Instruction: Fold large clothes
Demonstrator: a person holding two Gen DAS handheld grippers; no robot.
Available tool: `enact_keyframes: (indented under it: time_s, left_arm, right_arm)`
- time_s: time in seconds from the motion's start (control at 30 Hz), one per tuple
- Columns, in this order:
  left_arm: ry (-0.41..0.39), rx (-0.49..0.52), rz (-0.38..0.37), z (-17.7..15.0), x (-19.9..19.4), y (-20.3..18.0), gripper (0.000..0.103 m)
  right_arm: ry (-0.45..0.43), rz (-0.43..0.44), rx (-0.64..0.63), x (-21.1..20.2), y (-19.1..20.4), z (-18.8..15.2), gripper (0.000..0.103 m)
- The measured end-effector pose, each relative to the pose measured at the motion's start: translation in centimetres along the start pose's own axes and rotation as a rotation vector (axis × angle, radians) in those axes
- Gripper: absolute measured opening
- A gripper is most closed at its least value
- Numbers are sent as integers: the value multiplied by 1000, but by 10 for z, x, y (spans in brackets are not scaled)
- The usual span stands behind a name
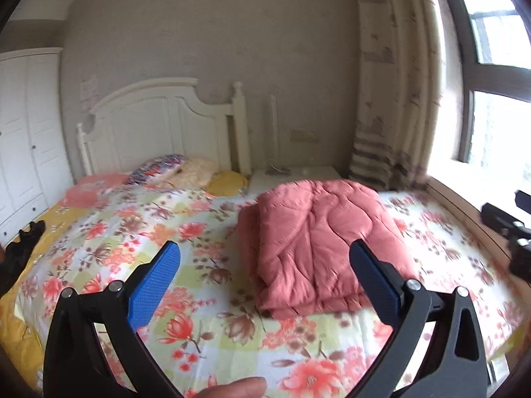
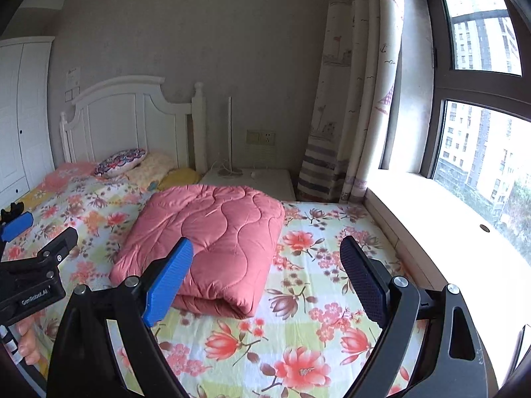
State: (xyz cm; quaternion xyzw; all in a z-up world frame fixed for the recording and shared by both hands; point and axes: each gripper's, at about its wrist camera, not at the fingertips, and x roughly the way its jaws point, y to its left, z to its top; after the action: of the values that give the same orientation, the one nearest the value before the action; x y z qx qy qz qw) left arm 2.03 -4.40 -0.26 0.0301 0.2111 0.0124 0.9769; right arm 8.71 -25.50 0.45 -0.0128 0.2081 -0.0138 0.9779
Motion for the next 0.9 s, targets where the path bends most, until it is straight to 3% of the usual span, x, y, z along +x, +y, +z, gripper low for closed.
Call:
enact_keyframes:
  time_s: [0.17,0.57,0.9]
  left_arm:
    - [69,6,-7,1,-1,-2,101]
    - [-2,-44,-13,3,-17,8,101]
    - [-9,-42,-23,6,-19,12,101]
  right_arm:
    - [36,24,-7,3,13,-10,87]
    - [42,81,-57,-10,39,-16,87]
    - [44,80,-47,-13,48,-17,87]
